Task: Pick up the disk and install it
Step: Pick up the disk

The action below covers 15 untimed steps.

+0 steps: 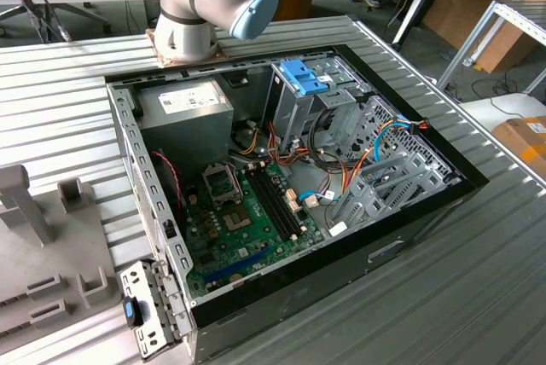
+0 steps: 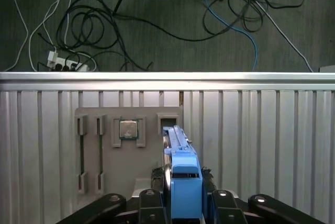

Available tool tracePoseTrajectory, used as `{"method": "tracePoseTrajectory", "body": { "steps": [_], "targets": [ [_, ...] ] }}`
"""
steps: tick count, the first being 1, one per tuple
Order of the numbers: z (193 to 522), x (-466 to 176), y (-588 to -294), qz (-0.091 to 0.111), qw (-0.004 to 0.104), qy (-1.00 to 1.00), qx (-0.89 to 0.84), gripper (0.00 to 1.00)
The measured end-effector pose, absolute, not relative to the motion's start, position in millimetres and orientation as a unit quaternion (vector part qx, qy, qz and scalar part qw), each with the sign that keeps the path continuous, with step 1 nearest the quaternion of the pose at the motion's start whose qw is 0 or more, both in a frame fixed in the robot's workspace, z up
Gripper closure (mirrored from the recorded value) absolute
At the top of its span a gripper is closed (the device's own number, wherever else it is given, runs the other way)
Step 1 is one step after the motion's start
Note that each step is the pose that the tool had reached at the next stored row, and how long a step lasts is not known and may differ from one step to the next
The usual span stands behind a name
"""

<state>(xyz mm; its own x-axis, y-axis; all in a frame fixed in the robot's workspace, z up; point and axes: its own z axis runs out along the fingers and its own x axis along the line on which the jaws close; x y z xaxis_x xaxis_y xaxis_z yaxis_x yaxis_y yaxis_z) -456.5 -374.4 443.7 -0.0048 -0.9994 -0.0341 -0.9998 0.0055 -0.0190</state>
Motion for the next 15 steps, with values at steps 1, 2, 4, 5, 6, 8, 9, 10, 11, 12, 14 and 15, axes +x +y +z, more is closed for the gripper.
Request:
{"method": "tracePoseTrajectory", "body": {
  "steps": [1, 2, 4, 5, 6, 8, 9, 10, 11, 12, 14, 15],
  "targets": [
    [448.5, -456.5, -374.4, 0.005, 0.019, 0.709, -0.705, 0.64],
    [455.3, -456.5, -374.4, 0.005, 0.019, 0.709, -0.705, 0.64],
    [477.5, -456.5, -374.4, 0.005, 0.019, 0.709, -0.705, 0.64],
    [490.7, -456.5, -374.4, 0.005, 0.019, 0.709, -0.705, 0.64],
    [497.3, -456.5, -374.4, 0.005, 0.019, 0.709, -0.705, 0.64],
    [508.1, -456.5, -374.4, 0.005, 0.019, 0.709, -0.705, 0.64],
    [514.2, -456.5, -374.4, 0.005, 0.019, 0.709, -0.705, 0.64],
    [519.3, -456.5, -374.4, 0.005, 0.019, 0.709, -0.705, 0.64],
    [520.5, -456.5, -374.4, 0.005, 0.019, 0.709, -0.705, 0.64],
    [520.7, -456.5, -374.4, 0.005, 0.019, 0.709, -0.705, 0.64],
    [520.7, -456.5, -374.4, 0.005, 0.019, 0.709, -0.705, 0.64],
    [520.8, -456.5, -374.4, 0.005, 0.019, 0.709, -0.705, 0.64]
  ]
}}
